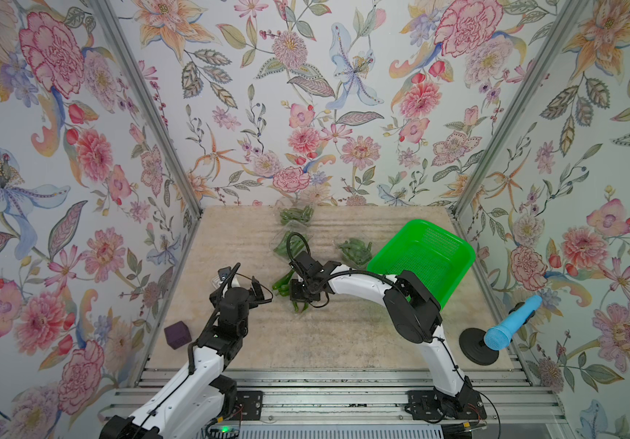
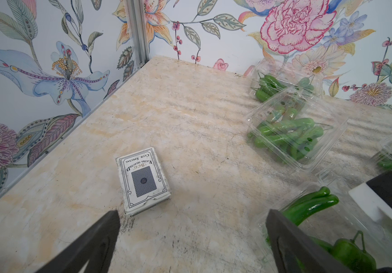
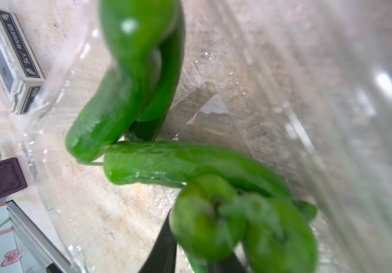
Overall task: Take small green peppers out of containers
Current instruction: Pick up the green pepper from the packing box, then place the green pepper in the basket.
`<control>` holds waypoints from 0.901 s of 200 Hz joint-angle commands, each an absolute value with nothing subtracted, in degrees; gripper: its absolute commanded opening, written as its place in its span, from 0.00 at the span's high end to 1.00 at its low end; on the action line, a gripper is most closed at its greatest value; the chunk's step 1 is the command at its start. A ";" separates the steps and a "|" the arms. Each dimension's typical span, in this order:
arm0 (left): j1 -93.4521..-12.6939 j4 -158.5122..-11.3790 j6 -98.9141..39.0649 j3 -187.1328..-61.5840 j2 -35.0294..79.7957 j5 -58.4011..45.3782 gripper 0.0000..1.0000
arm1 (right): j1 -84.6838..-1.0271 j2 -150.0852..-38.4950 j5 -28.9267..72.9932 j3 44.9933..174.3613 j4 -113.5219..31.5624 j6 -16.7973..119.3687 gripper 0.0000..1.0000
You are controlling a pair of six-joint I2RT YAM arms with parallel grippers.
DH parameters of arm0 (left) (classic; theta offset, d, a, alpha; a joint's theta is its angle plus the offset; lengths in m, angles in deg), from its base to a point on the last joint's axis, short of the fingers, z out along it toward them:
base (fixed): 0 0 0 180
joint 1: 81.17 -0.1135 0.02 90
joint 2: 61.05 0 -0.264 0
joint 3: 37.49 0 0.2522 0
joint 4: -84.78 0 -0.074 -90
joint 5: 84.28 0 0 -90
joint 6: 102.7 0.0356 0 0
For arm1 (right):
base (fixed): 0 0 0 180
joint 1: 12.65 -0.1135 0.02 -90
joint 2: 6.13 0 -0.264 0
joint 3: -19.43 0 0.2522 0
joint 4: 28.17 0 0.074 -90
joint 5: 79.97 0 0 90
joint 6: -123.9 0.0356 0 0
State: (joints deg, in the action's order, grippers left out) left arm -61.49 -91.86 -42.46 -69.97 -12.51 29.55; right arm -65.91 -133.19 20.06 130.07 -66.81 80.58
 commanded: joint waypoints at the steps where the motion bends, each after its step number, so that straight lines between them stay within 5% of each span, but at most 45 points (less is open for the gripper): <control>1: -61.58 -92.69 -42.34 -68.83 -12.35 30.06 0.00 | -66.55 -127.82 18.88 128.72 -68.04 79.35 0.85; 97: -61.57 -91.30 -44.82 -71.97 -8.41 23.79 0.00 | -64.14 -107.33 7.49 118.52 -68.37 75.11 0.88; 180: -61.40 -95.52 -48.78 -72.93 -4.04 16.79 0.00 | -36.18 -86.89 11.45 97.00 -68.37 68.64 0.83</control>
